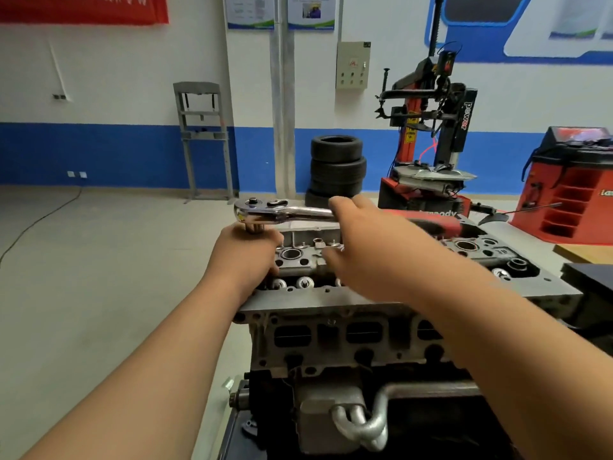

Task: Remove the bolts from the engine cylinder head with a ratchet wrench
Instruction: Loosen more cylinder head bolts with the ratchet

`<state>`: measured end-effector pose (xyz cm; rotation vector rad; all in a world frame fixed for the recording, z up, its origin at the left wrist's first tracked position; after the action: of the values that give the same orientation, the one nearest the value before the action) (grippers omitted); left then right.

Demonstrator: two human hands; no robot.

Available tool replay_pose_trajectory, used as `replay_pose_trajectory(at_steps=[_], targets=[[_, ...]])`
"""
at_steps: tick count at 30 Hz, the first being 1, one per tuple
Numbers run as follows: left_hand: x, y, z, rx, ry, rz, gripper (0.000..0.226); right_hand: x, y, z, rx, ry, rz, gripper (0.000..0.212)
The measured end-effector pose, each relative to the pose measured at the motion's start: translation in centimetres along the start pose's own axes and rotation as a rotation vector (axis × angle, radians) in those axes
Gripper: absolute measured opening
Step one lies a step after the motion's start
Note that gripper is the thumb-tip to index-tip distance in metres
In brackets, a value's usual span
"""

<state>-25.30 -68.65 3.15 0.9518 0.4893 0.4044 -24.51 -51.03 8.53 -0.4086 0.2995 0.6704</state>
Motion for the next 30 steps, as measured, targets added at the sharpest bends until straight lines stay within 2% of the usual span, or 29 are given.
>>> replay_pose_trajectory(at_steps=[1,4,8,10,14,18,20,23,25,28,30], targets=[[-0.1,0.0,0.0,0.035,-0.004,-0.011,0.018,-2.1,0.6,-0.2,-0.001,-0.031,-0.023,0.055],[0.0,0.1,0.1,0.074,-0.001,-0.047,0.014,-8.4,0.3,-2.4,-0.067,-0.156,-0.032,0.062],[0.3,0.3,0.5,0.081,-0.006,0.044,0.026,-13.1,-3.2,-4.6,-0.144,-0.261,0.07,0.066],[0.4,0.4,0.6,0.046,-0.015,0.073,0.021,-13.3,-3.9,-4.9,-0.179,-0.263,0.11,0.068],[0.3,0.7,0.3,-0.069,0.001,0.026,0.014,-12.1,-2.5,-4.9,-0.115,-0.207,0.04,0.066],[0.3,0.9,0.2,-0.052,-0.001,-0.003,0.026,-8.7,-1.3,-3.1,0.068,-0.124,-0.103,0.063],[0.3,0.9,0.1,-0.077,-0.028,-0.03,0.023,-6.4,-0.8,-1.7,0.115,-0.08,-0.129,0.056],[0.2,1.0,0.1,-0.173,0.016,-0.06,0.019,-1.9,-0.9,0.5,0.216,-0.016,-0.07,0.035],[-0.1,0.8,0.0,-0.226,0.062,-0.028,0.027,1.2,-2.1,1.7,0.278,0.014,0.035,0.027],[0.2,1.0,0.4,-0.446,0.065,-0.106,0.031,4.1,-4.6,2.7,0.264,-0.088,0.187,0.015],[-0.1,1.0,1.0,-0.488,-0.026,-0.16,0.025,3.7,-4.8,3.2,0.244,-0.111,0.204,0.028]])
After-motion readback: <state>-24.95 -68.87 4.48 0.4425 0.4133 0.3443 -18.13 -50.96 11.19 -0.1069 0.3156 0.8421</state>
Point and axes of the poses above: each hand's wrist, its own x-axis away from the middle knuckle, its own z-axis out of the back of the hand, y = z × x, the point moved 1 cm from there along -x, towards the middle knuckle, and after that the axes turned 14 degrees about -x, right-handed, at the moved point
